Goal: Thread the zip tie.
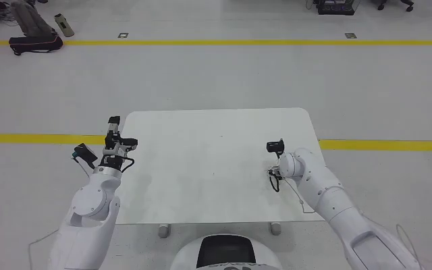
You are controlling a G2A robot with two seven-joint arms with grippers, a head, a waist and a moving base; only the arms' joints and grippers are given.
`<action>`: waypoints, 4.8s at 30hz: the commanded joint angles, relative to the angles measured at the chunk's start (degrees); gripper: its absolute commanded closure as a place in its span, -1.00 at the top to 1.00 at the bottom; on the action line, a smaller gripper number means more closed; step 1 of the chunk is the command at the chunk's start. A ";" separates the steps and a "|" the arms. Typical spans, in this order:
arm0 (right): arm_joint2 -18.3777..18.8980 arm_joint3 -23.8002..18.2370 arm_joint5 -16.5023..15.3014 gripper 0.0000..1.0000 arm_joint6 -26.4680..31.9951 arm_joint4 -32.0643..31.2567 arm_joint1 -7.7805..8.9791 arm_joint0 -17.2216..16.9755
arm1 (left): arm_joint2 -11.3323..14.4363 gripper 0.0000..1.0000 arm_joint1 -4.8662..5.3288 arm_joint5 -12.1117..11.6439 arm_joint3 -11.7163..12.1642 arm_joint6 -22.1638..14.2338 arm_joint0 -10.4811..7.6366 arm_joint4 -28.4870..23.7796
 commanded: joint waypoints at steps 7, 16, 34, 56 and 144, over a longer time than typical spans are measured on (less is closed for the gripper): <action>-0.37 0.72 0.67 -0.82 -0.42 -0.81 -0.44 0.37 | 0.00 1.00 0.00 0.00 0.00 0.00 0.00 0.00; -0.79 2.04 0.84 -0.80 -0.40 -1.37 -0.99 0.80 | 0.00 1.00 0.00 0.00 0.00 0.00 0.00 0.00; -1.06 4.31 0.47 -0.98 -0.55 -1.77 -1.92 1.40 | 0.00 1.00 0.00 0.00 0.00 0.00 0.00 0.00; 9.00 -3.62 -5.65 -1.00 8.33 3.35 1.00 -2.34 | 0.00 1.00 0.00 0.00 0.00 0.00 0.00 0.00; 34.64 1.07 -33.25 -1.00 5.48 49.66 8.10 -9.23 | 0.00 1.00 0.00 0.00 0.00 0.00 0.00 0.00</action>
